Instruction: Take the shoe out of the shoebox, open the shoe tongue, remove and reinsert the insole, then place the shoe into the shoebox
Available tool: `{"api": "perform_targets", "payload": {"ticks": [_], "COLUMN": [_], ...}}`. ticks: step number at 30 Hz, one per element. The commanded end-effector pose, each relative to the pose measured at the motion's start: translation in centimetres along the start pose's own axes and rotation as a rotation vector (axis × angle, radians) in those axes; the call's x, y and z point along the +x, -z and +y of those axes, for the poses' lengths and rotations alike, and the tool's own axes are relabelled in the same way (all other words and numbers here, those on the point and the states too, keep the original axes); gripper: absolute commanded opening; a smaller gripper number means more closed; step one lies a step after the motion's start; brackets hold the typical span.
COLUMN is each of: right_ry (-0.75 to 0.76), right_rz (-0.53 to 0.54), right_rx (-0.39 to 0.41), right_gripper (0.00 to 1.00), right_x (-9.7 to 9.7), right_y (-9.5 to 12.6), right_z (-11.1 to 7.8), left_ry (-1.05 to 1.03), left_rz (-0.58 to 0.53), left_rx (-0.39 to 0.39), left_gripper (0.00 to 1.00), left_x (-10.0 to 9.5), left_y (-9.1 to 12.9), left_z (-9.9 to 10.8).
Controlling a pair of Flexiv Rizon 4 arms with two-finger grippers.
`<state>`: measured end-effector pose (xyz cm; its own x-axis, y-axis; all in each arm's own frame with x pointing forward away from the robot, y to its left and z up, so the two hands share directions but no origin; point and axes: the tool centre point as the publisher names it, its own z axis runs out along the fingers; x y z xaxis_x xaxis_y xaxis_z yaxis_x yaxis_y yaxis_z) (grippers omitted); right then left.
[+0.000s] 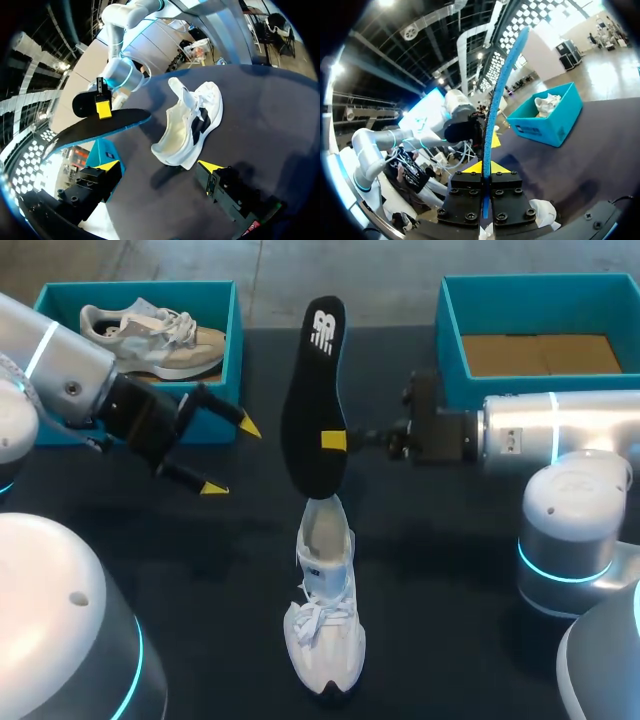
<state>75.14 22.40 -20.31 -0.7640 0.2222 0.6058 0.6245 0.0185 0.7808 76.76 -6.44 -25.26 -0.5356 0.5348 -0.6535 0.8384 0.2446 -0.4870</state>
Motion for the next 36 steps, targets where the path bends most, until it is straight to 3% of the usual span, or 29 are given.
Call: {"api": "perform_targets", "payload": {"ticks": [1,12,27,32,36], "right_ry": [0.016,0.100,0.162,0.079,0.079], "right_rz": [-0.002,0.005,0.009,-0.043,-0.043], "right_rx": [0.030,0.029,0.025,0.079,0.079], "right_gripper": [0.00,0.00,0.00,0.00,0.00], "right_x": [-1.7,-3.3,-4.5,-6.0,-6.0], "right_y": [-1.7,-1.2,-0.6,-1.0,-1.0], "right_z": [-0.4,-1.7,-4.0,-5.9,-5.9], "left_ry": [0.033,0.145,0.201,0.210,0.210], "left_rz": [0.024,0.074,0.076,0.132,0.132], "left_rx": [0.009,0.009,0.038,0.011,0.011], "left_gripper": [1.00,1.00,1.00,1.00,1.00], "left_x": [-0.3,0.8,2.1,2.5,2.5], "left_y": [-1.3,-3.7,-4.8,-5.3,-5.3], "left_z": [1.5,3.1,3.9,4.0,4.0]}}
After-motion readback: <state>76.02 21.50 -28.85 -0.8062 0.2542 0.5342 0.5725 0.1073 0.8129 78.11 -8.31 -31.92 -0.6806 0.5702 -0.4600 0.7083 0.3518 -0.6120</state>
